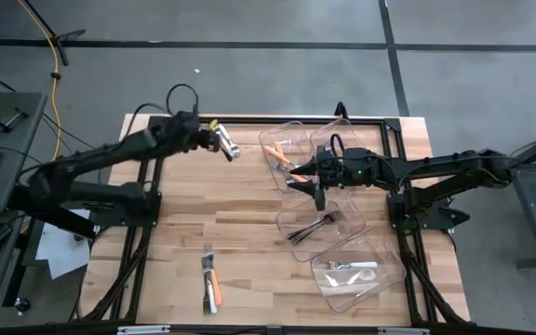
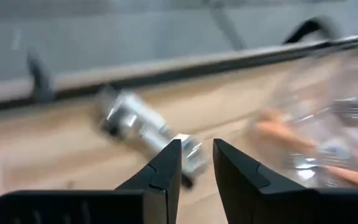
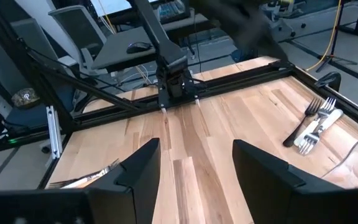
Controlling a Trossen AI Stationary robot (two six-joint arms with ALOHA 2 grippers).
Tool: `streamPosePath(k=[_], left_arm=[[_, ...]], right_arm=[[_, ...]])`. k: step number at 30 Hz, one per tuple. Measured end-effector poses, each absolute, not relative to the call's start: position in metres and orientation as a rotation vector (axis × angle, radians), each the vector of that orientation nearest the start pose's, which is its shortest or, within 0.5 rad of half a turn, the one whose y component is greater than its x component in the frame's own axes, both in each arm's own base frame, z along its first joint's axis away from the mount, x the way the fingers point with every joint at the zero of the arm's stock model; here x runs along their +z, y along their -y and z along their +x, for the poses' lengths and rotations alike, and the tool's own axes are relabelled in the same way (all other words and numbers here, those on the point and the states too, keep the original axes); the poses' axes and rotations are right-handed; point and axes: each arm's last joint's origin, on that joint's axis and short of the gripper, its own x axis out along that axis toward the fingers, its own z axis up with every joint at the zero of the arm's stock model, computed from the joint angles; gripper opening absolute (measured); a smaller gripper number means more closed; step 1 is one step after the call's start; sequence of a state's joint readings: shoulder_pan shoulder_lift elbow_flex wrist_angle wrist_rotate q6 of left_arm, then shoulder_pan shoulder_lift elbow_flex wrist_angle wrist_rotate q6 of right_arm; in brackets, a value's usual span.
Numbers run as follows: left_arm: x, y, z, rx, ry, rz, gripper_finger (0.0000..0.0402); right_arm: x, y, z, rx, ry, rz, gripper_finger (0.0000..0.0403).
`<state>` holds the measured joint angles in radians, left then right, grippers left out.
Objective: Sort silverware by color (type)
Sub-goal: Move the black fork from the top
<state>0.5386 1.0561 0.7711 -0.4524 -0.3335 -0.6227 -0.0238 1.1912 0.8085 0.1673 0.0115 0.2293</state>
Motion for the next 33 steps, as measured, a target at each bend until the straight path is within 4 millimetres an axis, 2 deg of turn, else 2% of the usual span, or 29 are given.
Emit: streamPosePath(k=[3,7,13,17,23,33], left_arm=[[0.231,-0.146,0.18,1.073,-0.574,-0.778,0.0081],[0.196,-0.174,0.184,1.12,-0.681,-0.869,0.0083],[0.159,-0.195,0.186,1.169,-0.746,-1.008,0.0083],[0.148,-0.203,0.188,1.177,-0.716,-1.066,0.0082],[0.147,-0.213,0.193,1.166,-0.596,-1.133,0.0077],[0.134,-0.218,0.195,1.203,-0.576,-1.189,0.0065]], right_arm=[[0.292,0.007,0.266,-0.059,-0.21,0.228,0.0186],[0.292,0.007,0.266,-0.06,-0.213,0.228,0.0186],[0.292,0.007,0.266,-0.061,-0.217,0.228,0.0186],[0.291,0.007,0.266,-0.065,-0.221,0.227,0.0186],[0.291,0.008,0.266,-0.1,-0.219,0.223,0.0186],[0.289,0.008,0.265,-0.108,-0.24,0.222,0.0186]])
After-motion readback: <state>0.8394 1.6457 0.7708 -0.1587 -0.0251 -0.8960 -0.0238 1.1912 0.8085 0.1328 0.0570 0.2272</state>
